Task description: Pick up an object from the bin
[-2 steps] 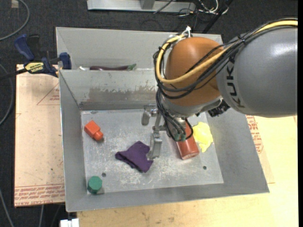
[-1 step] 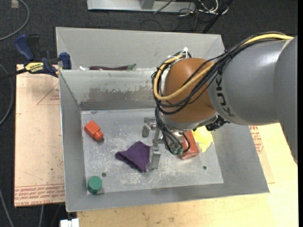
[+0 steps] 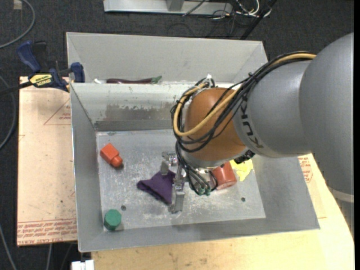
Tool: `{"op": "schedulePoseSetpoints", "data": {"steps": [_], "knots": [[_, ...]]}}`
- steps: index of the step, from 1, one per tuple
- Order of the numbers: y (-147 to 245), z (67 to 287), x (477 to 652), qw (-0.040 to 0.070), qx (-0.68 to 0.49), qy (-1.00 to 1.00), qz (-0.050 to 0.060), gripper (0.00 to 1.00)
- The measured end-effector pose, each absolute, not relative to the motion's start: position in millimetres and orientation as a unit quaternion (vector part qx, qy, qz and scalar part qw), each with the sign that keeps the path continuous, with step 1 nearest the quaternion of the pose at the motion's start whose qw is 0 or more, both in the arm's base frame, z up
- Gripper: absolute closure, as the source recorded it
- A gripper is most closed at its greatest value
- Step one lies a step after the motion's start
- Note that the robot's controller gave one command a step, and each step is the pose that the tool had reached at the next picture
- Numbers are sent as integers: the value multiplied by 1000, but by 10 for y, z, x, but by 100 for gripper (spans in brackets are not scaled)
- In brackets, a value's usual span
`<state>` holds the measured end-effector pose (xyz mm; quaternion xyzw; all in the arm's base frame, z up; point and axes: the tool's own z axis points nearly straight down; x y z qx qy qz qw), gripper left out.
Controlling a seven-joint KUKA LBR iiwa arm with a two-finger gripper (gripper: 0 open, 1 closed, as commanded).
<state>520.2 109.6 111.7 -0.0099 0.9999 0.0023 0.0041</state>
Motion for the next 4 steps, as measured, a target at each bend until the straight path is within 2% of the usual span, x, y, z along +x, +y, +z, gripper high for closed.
{"op": "schedulePoseSetpoints", "data": {"steps": [1, 2, 3, 4], "knots": [[1235, 704, 5221, 2, -59, 998, 2, 100], [1235, 704, 5221, 2, -59, 998, 2, 100], [1394, 1965, 5274, 4, -42, 999, 2, 100], [1391, 1963, 5273, 3, -41, 999, 2, 100]]}}
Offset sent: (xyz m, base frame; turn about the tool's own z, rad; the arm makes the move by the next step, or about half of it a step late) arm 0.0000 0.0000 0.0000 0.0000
